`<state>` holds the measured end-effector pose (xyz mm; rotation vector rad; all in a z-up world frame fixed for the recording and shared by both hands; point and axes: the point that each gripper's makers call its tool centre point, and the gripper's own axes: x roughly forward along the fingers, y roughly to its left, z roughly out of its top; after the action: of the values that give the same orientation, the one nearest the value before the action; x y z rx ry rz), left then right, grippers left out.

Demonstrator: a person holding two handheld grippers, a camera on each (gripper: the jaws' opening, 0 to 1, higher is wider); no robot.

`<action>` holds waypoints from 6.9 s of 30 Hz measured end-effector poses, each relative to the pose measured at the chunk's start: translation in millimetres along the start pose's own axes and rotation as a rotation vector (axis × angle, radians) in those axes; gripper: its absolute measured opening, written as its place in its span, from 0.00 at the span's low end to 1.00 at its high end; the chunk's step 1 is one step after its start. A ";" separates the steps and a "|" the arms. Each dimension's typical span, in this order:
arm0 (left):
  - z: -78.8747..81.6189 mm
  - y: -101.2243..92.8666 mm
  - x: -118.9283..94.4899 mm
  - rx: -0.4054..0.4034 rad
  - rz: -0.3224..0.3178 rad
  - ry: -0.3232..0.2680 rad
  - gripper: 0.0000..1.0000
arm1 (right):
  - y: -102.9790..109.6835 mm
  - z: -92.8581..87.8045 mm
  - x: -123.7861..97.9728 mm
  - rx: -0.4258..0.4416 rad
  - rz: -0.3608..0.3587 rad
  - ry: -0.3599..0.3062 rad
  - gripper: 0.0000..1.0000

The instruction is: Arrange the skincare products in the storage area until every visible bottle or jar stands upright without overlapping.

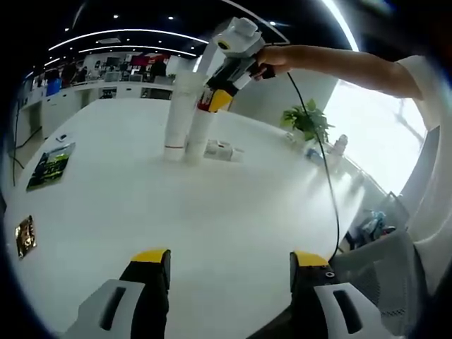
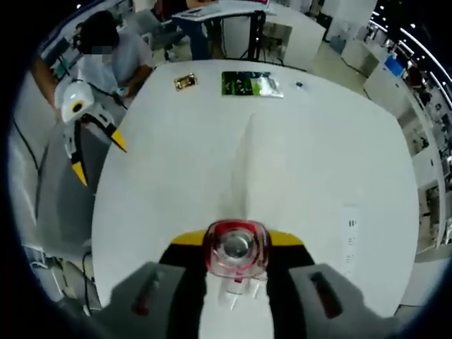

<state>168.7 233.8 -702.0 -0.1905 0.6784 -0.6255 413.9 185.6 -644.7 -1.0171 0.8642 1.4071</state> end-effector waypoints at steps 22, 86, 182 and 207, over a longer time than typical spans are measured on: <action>-3.6 -2.2 1.8 0.011 -0.009 0.015 0.71 | 0.9 -45.2 -11.0 0.263 -0.084 -0.173 0.55; -4.3 -4.1 0.1 0.000 -0.011 0.028 0.68 | 47.1 -168.3 47.7 0.599 -0.182 0.014 0.18; 9.5 -69.7 -22.5 -0.114 -0.391 0.002 0.22 | 246.9 14.6 2.2 -0.907 -0.276 -0.013 0.27; 39.4 -21.4 -29.5 -0.008 -0.097 -0.142 0.22 | 241.8 53.1 -15.3 1.087 0.284 -0.844 0.62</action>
<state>165.9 232.9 -648.4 -0.2737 0.5367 -0.6958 167.8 207.6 -623.5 0.5163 0.9230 1.1409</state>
